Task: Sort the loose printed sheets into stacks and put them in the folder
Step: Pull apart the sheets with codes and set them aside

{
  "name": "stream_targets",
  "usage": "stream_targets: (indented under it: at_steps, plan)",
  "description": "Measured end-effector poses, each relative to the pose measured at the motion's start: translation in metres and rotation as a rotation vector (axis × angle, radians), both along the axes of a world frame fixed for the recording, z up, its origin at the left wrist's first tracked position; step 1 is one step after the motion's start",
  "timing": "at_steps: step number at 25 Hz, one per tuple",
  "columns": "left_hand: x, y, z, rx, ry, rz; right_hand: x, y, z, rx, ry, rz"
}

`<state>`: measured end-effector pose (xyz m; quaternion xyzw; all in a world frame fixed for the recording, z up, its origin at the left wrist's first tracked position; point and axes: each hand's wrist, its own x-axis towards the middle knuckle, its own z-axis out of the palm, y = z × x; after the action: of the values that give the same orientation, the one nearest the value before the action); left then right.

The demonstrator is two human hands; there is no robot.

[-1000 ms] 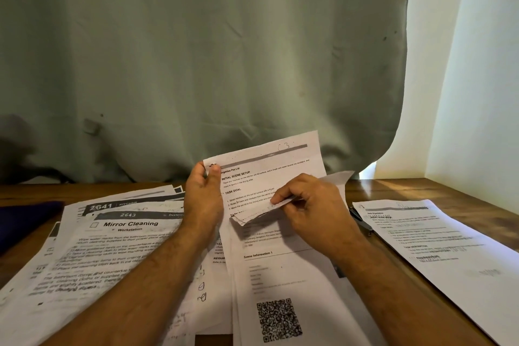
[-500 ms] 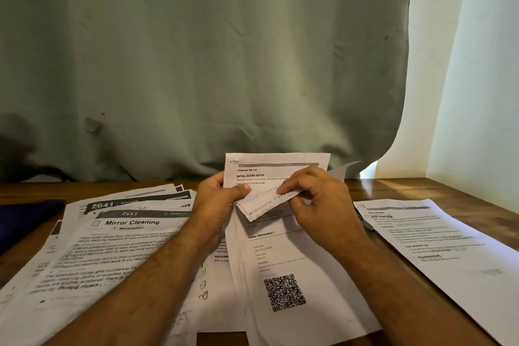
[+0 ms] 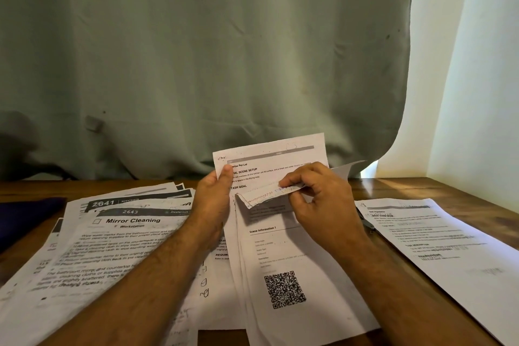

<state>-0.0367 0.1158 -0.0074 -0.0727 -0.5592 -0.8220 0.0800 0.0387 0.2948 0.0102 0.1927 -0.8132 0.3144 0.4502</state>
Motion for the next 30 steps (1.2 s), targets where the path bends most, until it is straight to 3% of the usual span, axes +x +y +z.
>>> stream_targets:
  at_steps: [4, 30]
  plan:
    - [0.0013, -0.0008, 0.0010, 0.007, 0.020, 0.011, 0.0015, -0.0018, -0.0011, -0.029, 0.158, 0.013]
    - [0.0069, -0.0014, 0.0040, 0.082, 0.016, -0.034, -0.0004, -0.0011, -0.0042, -0.010, 0.074, 0.038]
